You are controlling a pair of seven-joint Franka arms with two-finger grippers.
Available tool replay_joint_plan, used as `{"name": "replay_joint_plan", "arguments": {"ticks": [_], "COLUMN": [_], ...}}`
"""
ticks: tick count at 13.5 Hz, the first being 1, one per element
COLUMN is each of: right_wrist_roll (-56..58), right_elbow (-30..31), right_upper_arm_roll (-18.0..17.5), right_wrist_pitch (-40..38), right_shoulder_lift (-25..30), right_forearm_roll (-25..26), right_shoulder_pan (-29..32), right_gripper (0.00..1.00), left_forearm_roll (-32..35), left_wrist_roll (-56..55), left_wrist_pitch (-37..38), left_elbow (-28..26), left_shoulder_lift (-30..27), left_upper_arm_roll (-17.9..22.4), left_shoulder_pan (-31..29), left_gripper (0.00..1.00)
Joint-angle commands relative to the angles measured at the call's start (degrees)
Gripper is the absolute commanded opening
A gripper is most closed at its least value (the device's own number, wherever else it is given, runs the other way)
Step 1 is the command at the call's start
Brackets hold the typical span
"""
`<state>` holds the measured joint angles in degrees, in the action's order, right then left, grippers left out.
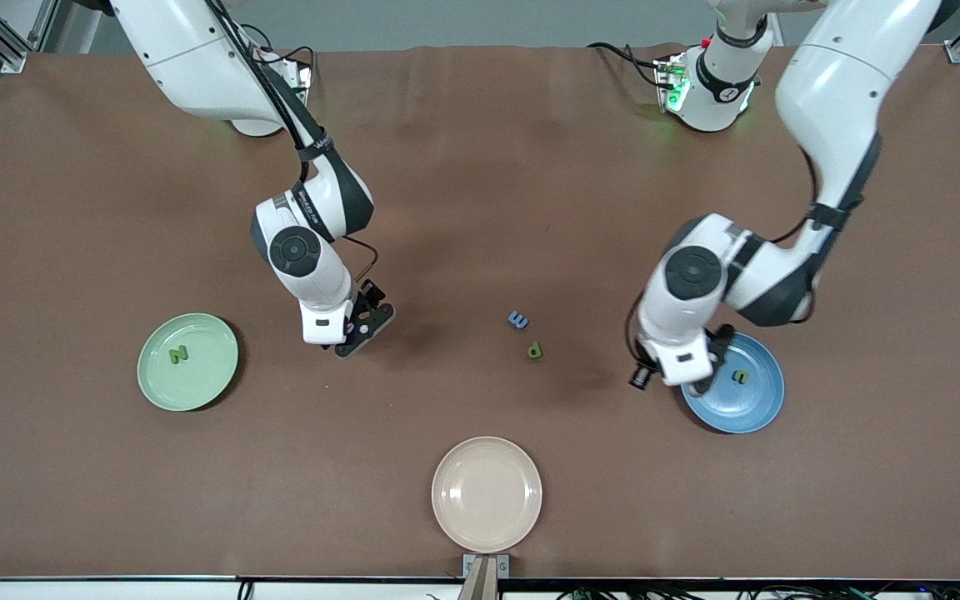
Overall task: Sort upper and lower case letters into plates
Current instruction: 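Carry the x to the blue plate while the right gripper reaches G, then grasp the blue m with the left gripper while the right lifts G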
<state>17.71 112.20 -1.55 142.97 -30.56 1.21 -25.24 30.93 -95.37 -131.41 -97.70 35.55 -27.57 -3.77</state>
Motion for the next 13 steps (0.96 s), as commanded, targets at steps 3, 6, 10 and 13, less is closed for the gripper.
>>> {"name": "replay_joint_plan", "arguments": {"ticks": [3,6,10,13], "right_wrist_roll": [3.21,4.35,8.74,8.75], "right_elbow": [0.3,0.3,0.38,0.56], "right_upper_arm_roll": [0.58,0.58,0.58,0.58], "right_wrist_pitch": [0.81,3.62,3.63,3.54], "right_shoulder_lift": [-0.81,-3.18,-3.36,-3.36], "right_forearm_roll": [0.38,0.38,0.38,0.38], "right_shoulder_pan": [-0.25,-0.25,1.85,1.95], "right_gripper": [1.0,0.93,0.7,0.52], "left_forearm_roll": [1.23,3.7,2.65,2.73], "left_wrist_roll": [8.45,8.62,6.35,-3.47], "left_wrist_pitch": [0.11,0.11,0.45,4.67], "left_elbow": [-1.61,-1.7,-2.05,-1.79], "left_shoulder_lift": [1.01,2.16,1.37,0.93], "left_upper_arm_roll": [-0.03,0.24,-0.81,-5.99], "left_shoulder_pan": [-7.91,-11.78,-11.01,-7.06], "left_gripper": [0.05,0.46,0.99,0.99]}}
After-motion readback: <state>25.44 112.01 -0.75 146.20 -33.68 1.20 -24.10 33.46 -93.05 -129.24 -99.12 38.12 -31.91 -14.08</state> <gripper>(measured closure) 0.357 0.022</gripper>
